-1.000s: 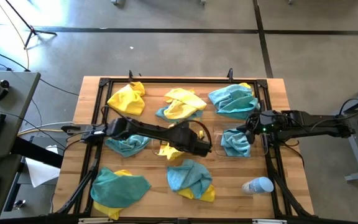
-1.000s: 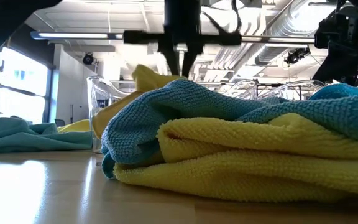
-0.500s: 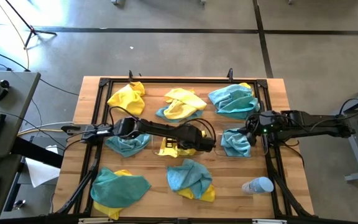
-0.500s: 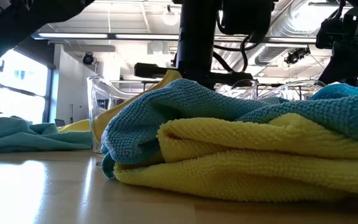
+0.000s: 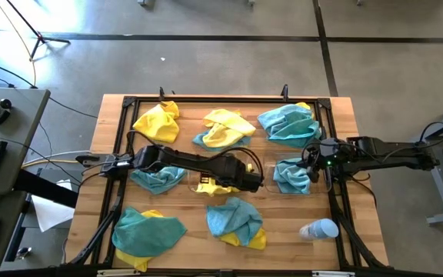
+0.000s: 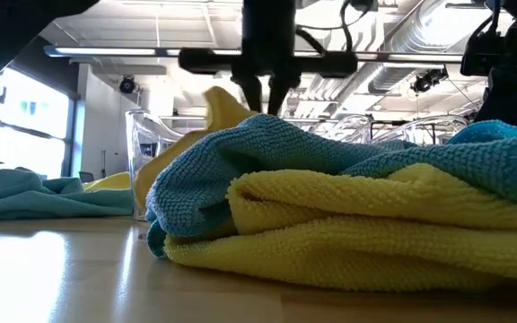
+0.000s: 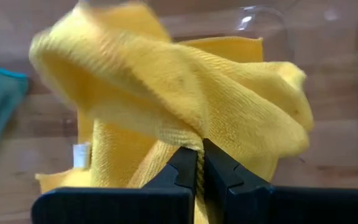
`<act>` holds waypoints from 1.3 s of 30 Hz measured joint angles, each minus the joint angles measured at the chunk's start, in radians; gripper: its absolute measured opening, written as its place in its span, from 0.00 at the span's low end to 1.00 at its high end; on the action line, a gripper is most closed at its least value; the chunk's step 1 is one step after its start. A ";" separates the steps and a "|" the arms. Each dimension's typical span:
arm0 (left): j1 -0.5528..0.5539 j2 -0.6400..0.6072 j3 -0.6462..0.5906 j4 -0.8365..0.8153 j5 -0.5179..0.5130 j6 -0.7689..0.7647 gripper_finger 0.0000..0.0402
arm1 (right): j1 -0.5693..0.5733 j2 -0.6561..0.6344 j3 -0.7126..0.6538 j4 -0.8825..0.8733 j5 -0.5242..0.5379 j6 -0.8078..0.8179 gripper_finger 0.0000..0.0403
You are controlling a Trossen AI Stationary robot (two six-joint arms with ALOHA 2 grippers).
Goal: Sort microfiber towel by color & place in baskets
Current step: Put the yellow microfiber cloth into the left transparent bin
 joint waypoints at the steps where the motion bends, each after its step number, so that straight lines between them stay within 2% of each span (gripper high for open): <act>1: 0.000 -0.004 0.000 -0.015 -0.006 0.010 0.00 | 0.000 0.000 0.000 0.000 0.000 0.000 0.00; 5: 0.019 -0.006 -0.046 0.014 -0.015 0.052 0.00 | 0.000 0.000 0.000 0.000 0.000 0.009 0.00; 11: 0.049 -0.002 -0.178 0.125 0.074 0.094 0.00 | 0.000 0.000 0.000 -0.006 0.000 0.018 0.00; 19: 0.075 -0.041 -0.272 0.188 0.081 0.138 0.00 | 0.000 0.000 0.000 -0.006 0.000 0.026 0.00; 27: 0.107 -0.157 -0.526 0.516 0.108 0.094 0.00 | 0.000 0.001 0.000 -0.006 0.001 0.029 0.00; 29: 0.107 -0.164 -0.563 0.532 0.111 0.061 0.00 | 0.000 0.001 0.000 -0.005 0.002 0.028 0.00; 34: 0.105 -0.167 -0.585 0.549 0.111 0.016 0.03 | 0.000 0.001 0.000 -0.005 0.002 0.027 0.00; 39: 0.105 -0.167 -0.585 0.557 0.111 0.028 0.12 | 0.000 0.001 0.000 -0.005 0.011 0.027 0.00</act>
